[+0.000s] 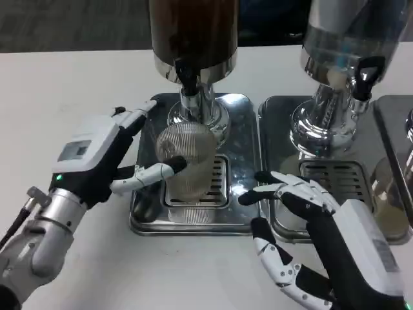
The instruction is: Grasp the cup under the faucet to collect the drink, then remove the cup.
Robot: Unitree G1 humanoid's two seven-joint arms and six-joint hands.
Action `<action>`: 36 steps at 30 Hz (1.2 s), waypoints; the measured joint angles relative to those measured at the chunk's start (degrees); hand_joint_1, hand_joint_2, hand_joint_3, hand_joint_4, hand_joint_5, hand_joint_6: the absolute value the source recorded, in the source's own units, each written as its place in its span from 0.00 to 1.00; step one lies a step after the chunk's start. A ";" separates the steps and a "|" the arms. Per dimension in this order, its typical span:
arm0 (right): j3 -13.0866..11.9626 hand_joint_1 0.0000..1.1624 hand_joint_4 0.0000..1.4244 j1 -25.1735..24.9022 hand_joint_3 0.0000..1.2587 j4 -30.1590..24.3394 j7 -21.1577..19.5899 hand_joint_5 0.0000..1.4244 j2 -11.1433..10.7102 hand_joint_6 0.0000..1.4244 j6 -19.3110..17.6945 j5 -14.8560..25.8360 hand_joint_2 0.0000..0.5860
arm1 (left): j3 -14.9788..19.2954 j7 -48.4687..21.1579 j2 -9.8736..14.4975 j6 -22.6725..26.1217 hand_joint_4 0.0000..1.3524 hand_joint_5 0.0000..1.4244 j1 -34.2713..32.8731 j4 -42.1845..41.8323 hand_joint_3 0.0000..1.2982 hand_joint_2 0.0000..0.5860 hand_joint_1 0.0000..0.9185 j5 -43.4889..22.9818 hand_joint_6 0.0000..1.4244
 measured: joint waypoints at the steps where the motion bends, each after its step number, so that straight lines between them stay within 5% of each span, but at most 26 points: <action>1: 0.01 0.42 0.16 -0.06 0.38 0.13 0.00 0.14 -0.01 0.08 0.00 0.07 0.86 | 0.18 0.04 0.34 -0.17 0.09 0.14 0.29 -0.47 0.13 0.19 0.00 -0.04 0.06; 13: -0.09 0.42 0.16 -2.04 0.38 1.23 -0.01 0.14 -0.36 0.08 -0.02 1.42 0.86 | 5.86 0.23 3.65 -5.65 0.10 0.15 6.79 -7.87 0.14 0.18 0.00 -3.67 0.07; 24: -0.57 0.42 0.17 -2.86 0.39 1.64 -0.06 0.15 -0.92 0.08 -0.38 1.72 0.86 | 17.91 -5.88 5.81 -12.71 0.15 0.19 16.56 -20.04 0.19 0.18 0.00 -17.74 0.14; 31: -0.95 0.42 0.18 -4.04 0.38 2.38 -0.11 0.15 -0.96 0.09 -0.86 2.29 0.86 | 23.74 -23.74 5.83 -14.01 0.24 0.26 18.75 -27.30 0.26 0.20 0.00 -39.42 0.19; 36: -0.96 0.42 0.18 -4.35 0.38 3.24 -0.16 0.16 -0.95 0.09 -1.02 2.66 0.86 | 26.96 -42.32 5.81 -7.85 0.27 0.27 18.35 -32.87 0.27 0.19 0.00 -58.16 0.19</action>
